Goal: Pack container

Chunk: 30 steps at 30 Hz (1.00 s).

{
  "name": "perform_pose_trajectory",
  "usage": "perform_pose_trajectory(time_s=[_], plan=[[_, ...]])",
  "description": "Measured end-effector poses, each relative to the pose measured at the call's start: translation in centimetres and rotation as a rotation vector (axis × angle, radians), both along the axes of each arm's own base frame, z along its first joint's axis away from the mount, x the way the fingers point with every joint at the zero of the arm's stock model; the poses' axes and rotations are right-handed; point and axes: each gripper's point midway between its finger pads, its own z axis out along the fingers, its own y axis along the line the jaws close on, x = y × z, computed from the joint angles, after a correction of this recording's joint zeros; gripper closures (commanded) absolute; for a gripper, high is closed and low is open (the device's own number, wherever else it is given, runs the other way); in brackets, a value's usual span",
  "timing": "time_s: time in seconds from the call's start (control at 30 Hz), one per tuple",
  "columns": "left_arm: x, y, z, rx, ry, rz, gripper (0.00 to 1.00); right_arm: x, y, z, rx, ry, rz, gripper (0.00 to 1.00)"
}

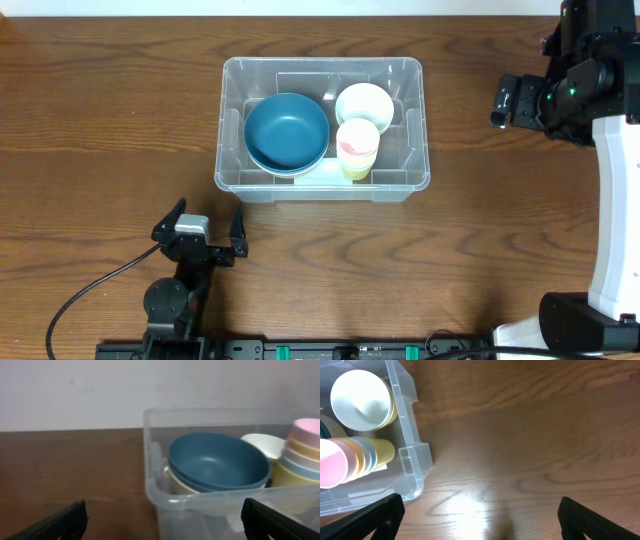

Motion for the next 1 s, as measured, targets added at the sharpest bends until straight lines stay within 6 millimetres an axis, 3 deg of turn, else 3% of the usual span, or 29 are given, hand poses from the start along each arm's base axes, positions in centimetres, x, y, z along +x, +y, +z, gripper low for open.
perform_pose_trajectory(time_s=[1.0], plan=[[0.03, 0.77, 0.01, 0.027, 0.003, 0.042, 0.02, 0.01, 0.01, 0.00, 0.000, 0.000, 0.000, 0.01]])
